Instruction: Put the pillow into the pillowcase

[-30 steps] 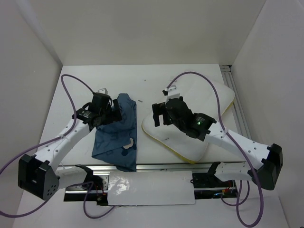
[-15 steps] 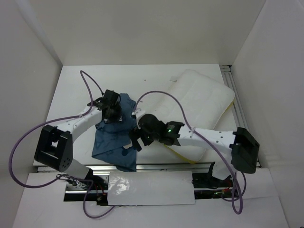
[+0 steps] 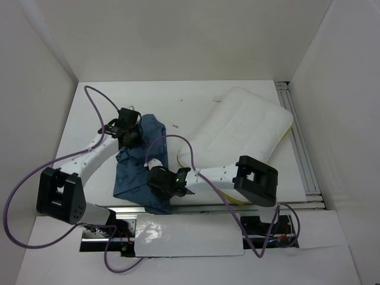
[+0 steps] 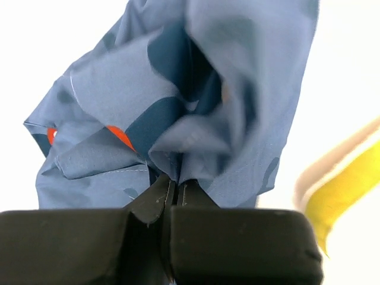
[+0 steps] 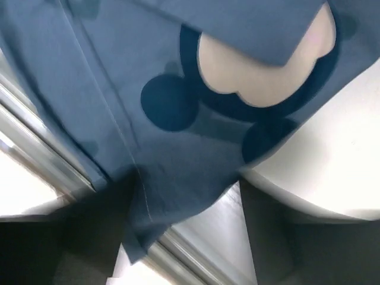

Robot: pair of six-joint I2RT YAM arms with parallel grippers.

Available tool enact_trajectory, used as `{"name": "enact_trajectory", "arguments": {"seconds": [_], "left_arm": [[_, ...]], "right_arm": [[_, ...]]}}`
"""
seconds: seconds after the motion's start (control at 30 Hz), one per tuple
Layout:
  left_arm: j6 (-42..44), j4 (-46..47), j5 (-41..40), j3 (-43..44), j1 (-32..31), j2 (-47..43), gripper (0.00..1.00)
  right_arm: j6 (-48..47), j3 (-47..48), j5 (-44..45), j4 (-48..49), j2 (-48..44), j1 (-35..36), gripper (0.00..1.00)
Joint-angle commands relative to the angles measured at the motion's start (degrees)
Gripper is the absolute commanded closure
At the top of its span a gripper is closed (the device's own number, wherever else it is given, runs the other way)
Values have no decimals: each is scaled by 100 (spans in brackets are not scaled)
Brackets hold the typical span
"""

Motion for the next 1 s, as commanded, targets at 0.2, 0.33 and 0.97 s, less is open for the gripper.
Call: {"name": "enact_trajectory", "arguments": {"seconds": [0.2,0.33,0.97], "left_arm": [[-205,-392,97,982,374,-1352,100],[-205,-806,44,1667,603,-1677,100],[-442,-394,1433,342,1201,-1688,97]], "right_arm": [[375,438,1321,-251,-351,-132,100],[234,747,3155,-971,-1739,-132,100],[751,246,5190,-2597,-5426,-1257,100]]}}
